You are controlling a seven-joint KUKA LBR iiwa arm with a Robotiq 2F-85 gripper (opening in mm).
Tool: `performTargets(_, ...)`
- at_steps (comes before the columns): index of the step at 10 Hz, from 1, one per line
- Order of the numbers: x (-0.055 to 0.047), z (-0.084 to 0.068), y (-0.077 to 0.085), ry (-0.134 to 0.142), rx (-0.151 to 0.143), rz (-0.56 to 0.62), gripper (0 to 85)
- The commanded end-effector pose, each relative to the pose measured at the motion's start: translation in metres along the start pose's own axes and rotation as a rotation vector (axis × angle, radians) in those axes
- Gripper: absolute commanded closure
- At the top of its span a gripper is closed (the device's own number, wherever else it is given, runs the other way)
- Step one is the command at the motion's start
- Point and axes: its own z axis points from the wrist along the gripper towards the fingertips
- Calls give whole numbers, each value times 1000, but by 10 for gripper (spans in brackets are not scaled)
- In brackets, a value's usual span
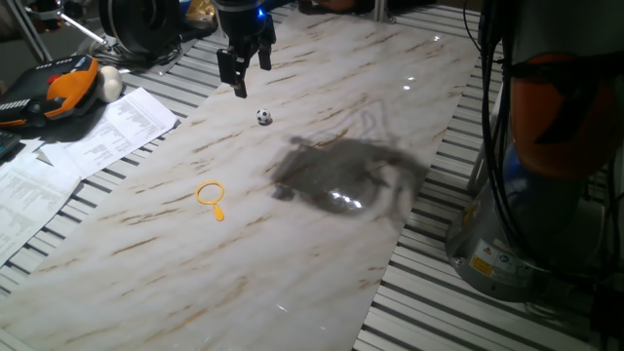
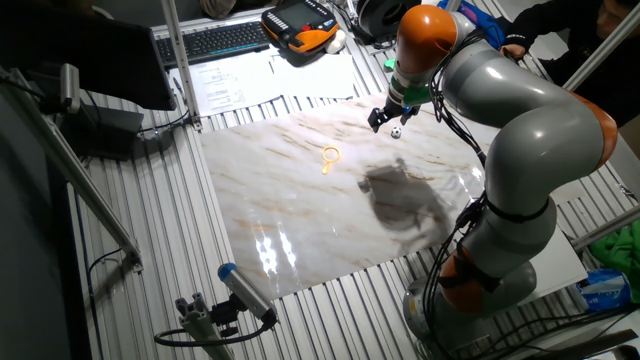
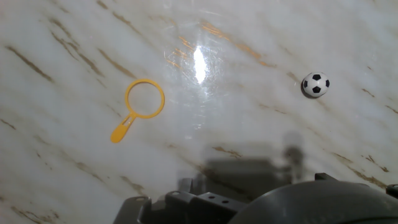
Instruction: Attach the bubble ring to the ball
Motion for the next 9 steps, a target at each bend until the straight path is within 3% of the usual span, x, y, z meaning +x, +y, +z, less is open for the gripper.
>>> performTargets(1, 0, 0, 0, 1, -1, 492, 850)
performTargets(9, 1, 0, 13, 5, -8, 536, 850)
